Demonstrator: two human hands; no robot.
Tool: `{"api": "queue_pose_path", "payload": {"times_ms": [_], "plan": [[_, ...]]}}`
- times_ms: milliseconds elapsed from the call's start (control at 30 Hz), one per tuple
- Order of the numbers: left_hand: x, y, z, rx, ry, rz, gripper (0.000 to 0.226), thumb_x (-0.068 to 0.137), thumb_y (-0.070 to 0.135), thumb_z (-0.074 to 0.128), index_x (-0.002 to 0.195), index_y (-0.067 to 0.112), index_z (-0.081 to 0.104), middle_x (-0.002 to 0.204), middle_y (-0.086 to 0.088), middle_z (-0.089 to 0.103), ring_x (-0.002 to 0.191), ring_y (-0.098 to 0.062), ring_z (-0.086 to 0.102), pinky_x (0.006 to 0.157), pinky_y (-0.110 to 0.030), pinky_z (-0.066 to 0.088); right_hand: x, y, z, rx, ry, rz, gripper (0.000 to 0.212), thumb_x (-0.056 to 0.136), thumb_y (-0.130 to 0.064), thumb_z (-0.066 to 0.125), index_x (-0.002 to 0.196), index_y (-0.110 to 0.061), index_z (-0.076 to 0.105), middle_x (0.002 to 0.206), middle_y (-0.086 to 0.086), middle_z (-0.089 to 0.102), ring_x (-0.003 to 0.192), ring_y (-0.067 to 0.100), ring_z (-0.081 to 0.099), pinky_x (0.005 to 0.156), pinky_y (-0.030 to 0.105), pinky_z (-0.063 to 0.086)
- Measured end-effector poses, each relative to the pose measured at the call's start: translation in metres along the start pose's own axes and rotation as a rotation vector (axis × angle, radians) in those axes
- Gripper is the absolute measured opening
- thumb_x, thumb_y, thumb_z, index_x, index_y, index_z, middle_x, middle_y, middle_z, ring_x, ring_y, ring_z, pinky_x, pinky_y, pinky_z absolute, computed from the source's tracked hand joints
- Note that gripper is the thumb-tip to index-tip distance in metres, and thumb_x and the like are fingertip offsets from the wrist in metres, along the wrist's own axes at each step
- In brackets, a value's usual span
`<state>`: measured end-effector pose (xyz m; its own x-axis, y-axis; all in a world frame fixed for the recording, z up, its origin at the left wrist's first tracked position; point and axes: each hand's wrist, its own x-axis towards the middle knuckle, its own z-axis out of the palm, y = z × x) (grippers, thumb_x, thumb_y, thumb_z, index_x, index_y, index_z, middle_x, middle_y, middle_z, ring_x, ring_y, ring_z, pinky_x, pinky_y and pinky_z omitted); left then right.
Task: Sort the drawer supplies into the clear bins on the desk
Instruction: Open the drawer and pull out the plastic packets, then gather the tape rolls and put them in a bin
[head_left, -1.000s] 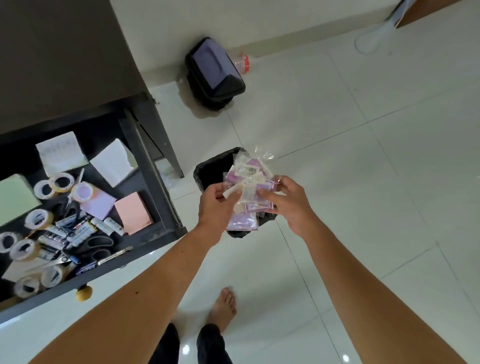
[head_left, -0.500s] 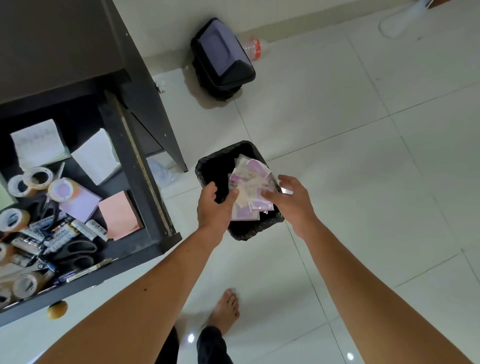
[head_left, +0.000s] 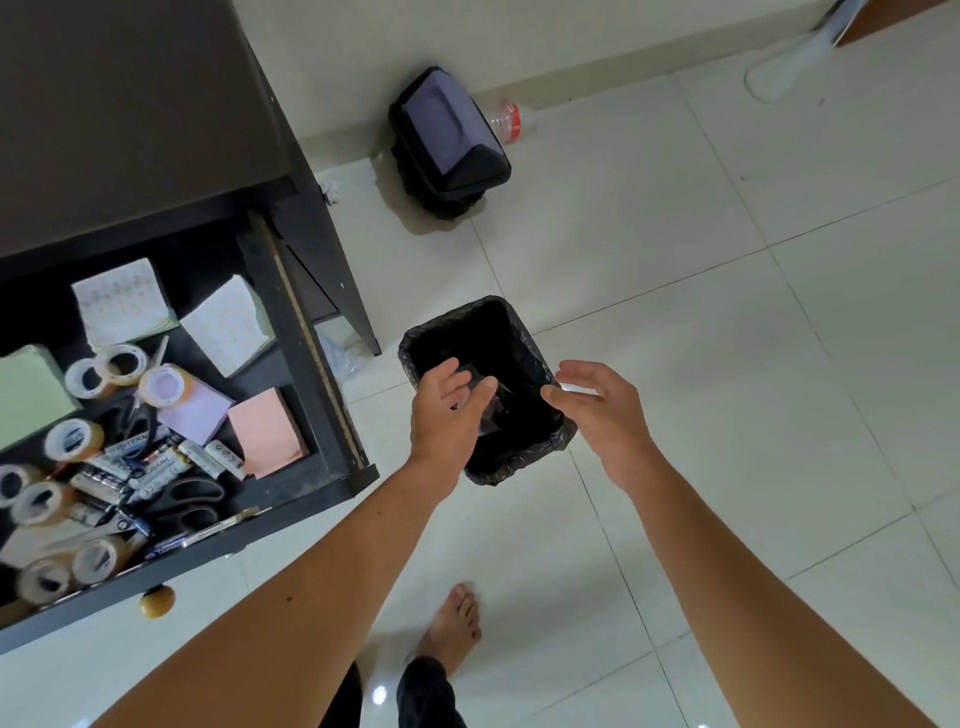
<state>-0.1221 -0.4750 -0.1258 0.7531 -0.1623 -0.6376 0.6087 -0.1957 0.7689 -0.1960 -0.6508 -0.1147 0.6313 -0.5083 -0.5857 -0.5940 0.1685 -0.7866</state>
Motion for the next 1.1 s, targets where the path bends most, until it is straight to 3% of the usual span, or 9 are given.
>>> {"api": "queue_pose_path", "payload": {"times_ms": [133, 200, 367, 500, 600, 700, 833, 967, 1100], "plan": [[-0.029, 0.024, -0.005, -0.026, -0.062, 0.044, 0.059, 0.095, 0.027, 0.078, 0.147, 0.02, 0.053, 0.131, 0.003, 0.068, 0.123, -0.012, 0.065, 0.088, -0.017, 0.049, -0.029, -0.025, -0.003, -0.014, -0.015, -0.036, 0.034, 0.087, -0.016, 0.086, 0.118, -0.024, 0.074, 0.118, -0.009, 0.076, 0.104, 0.006, 0.074, 0.06, 0.007, 0.051], [-0.049, 0.039, -0.012, -0.008, -0.104, 0.083, 0.057, 0.095, 0.028, 0.078, 0.146, 0.021, 0.054, 0.127, 0.006, 0.069, 0.118, -0.006, 0.066, 0.088, -0.016, 0.051, -0.044, -0.042, -0.002, -0.016, -0.028, -0.073, 0.035, 0.087, -0.017, 0.087, 0.118, -0.025, 0.074, 0.117, -0.008, 0.077, 0.102, 0.007, 0.075, 0.064, 0.009, 0.052], [-0.085, 0.079, -0.042, -0.001, -0.168, 0.185, 0.051, 0.095, 0.029, 0.078, 0.141, 0.024, 0.057, 0.122, 0.009, 0.071, 0.109, -0.002, 0.07, 0.101, -0.03, 0.057, -0.079, -0.09, 0.017, -0.063, -0.056, -0.176, 0.033, 0.086, -0.017, 0.086, 0.115, -0.028, 0.076, 0.11, -0.007, 0.079, 0.103, 0.011, 0.075, 0.084, 0.022, 0.052], [-0.1, 0.107, -0.095, -0.006, -0.163, 0.274, 0.047, 0.096, 0.028, 0.077, 0.139, 0.022, 0.059, 0.122, 0.007, 0.072, 0.107, -0.004, 0.071, 0.089, -0.018, 0.057, -0.104, -0.127, 0.053, -0.073, -0.122, -0.243, 0.033, 0.087, -0.015, 0.084, 0.116, -0.027, 0.076, 0.11, -0.007, 0.079, 0.103, 0.012, 0.075, 0.091, 0.028, 0.054], [-0.104, 0.111, -0.152, 0.009, -0.106, 0.318, 0.04, 0.096, 0.025, 0.076, 0.134, 0.021, 0.062, 0.118, 0.006, 0.075, 0.104, -0.006, 0.072, 0.088, -0.018, 0.057, -0.119, -0.142, 0.091, -0.105, -0.192, -0.286, 0.033, 0.089, -0.014, 0.083, 0.118, -0.026, 0.075, 0.111, -0.007, 0.079, 0.103, 0.012, 0.076, 0.093, 0.028, 0.055], [-0.101, 0.101, -0.215, 0.014, 0.006, 0.303, 0.034, 0.096, 0.023, 0.077, 0.129, 0.023, 0.066, 0.115, 0.004, 0.077, 0.105, -0.009, 0.074, 0.097, -0.03, 0.06, -0.129, -0.146, 0.134, -0.167, -0.28, -0.319, 0.032, 0.089, -0.016, 0.083, 0.119, -0.027, 0.074, 0.111, -0.008, 0.079, 0.103, 0.009, 0.075, 0.089, 0.02, 0.057], [-0.096, 0.08, -0.291, -0.053, 0.145, 0.247, 0.031, 0.096, 0.02, 0.077, 0.126, 0.021, 0.069, 0.112, -0.002, 0.078, 0.107, -0.018, 0.075, 0.101, -0.045, 0.06, -0.139, -0.142, 0.191, -0.262, -0.384, -0.345, 0.033, 0.09, -0.021, 0.083, 0.119, -0.031, 0.072, 0.112, -0.013, 0.077, 0.103, 0.003, 0.074, 0.086, 0.019, 0.058], [-0.094, 0.062, -0.345, -0.088, 0.242, 0.206, 0.034, 0.095, 0.019, 0.078, 0.128, 0.017, 0.068, 0.114, -0.005, 0.078, 0.107, -0.023, 0.075, 0.099, -0.047, 0.061, -0.144, -0.133, 0.238, -0.307, -0.44, -0.342, 0.033, 0.089, -0.021, 0.085, 0.118, -0.031, 0.073, 0.11, -0.011, 0.078, 0.1, 0.004, 0.074, 0.09, 0.023, 0.058], [-0.088, 0.048, -0.371, -0.085, 0.249, 0.17, 0.035, 0.095, 0.017, 0.077, 0.128, 0.016, 0.066, 0.113, -0.006, 0.077, 0.109, -0.028, 0.075, 0.089, -0.04, 0.064, -0.138, -0.121, 0.274, -0.426, -0.441, -0.35, 0.035, 0.089, -0.026, 0.084, 0.121, -0.032, 0.072, 0.116, -0.018, 0.074, 0.095, -0.006, 0.07, 0.088, 0.021, 0.054]]}}
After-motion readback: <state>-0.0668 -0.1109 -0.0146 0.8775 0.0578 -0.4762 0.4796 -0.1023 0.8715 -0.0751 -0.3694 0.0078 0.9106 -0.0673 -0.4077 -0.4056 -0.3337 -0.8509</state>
